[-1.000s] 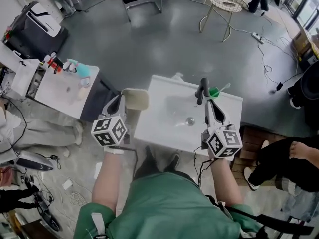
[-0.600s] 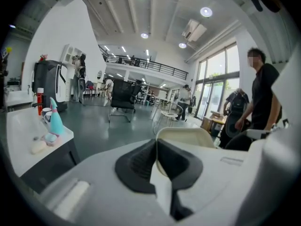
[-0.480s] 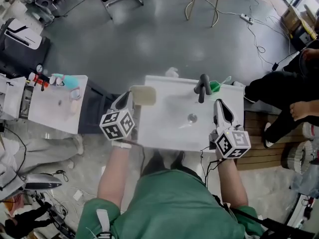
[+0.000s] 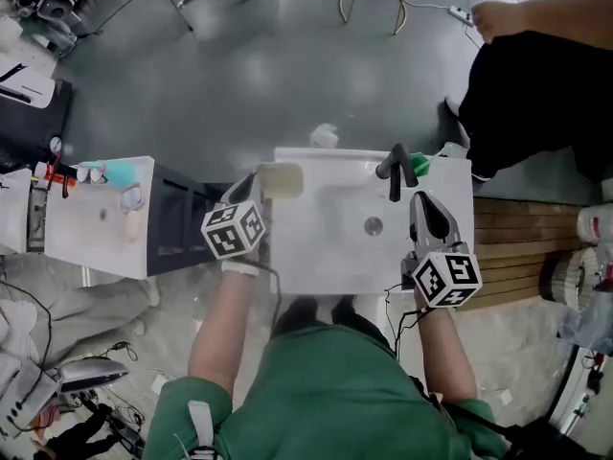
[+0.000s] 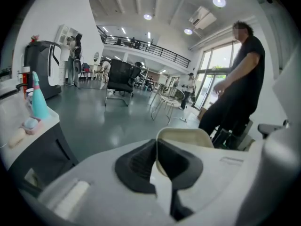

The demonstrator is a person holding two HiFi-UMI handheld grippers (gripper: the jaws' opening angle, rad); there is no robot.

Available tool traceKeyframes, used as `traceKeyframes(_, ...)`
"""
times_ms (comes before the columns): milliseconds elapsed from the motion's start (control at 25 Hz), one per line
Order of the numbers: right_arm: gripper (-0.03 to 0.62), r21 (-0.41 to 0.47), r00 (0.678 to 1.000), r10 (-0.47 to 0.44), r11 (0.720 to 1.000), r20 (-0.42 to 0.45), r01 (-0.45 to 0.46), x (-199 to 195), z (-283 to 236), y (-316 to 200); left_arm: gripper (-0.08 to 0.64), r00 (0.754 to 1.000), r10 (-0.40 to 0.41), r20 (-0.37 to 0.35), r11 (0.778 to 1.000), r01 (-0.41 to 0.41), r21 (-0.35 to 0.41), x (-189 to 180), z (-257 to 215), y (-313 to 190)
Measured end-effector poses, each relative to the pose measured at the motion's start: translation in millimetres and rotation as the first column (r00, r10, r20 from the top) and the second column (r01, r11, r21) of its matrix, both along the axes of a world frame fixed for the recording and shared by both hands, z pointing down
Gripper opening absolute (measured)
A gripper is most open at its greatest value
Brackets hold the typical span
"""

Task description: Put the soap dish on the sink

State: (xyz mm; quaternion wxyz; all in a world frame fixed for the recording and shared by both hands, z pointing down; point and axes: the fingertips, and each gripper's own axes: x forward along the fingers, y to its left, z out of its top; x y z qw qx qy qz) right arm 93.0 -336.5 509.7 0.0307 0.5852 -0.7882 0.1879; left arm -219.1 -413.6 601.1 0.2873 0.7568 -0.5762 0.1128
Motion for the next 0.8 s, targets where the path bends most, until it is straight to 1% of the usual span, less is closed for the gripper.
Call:
traceKeyframes(120, 0.009, -0.018, 1.0, 0.015, 1.0, -0.002, -0.015, 3, 10, -11, 0.009, 1.0, 0.025, 0.002, 0.999, -0.025, -0.025, 10, 17, -19)
traceKeyframes(320, 0.009, -0.055, 0.999, 0.049, 0.997, -0.008, -0.049, 9, 24, -21, 0.009, 0.998, 0.059, -0.003, 0.994, -0.06, -0.09, 21, 47, -39)
traceKeyframes(600, 0.009, -0.083, 0.997, 0.073, 0.994, -0.018, -0.074, 18, 35, -39, 0.009, 0.998, 0.065, -0.013, 0.982, -0.066, -0.177, 29, 86, -61)
traceKeyframes(800, 0.009, -0.109, 0.996, 0.085, 0.99, -0.02, -0.087, 23, 48, -43, 0.011, 0.997, 0.076, 0.004, 0.971, -0.073, -0.226, 36, 113, -69)
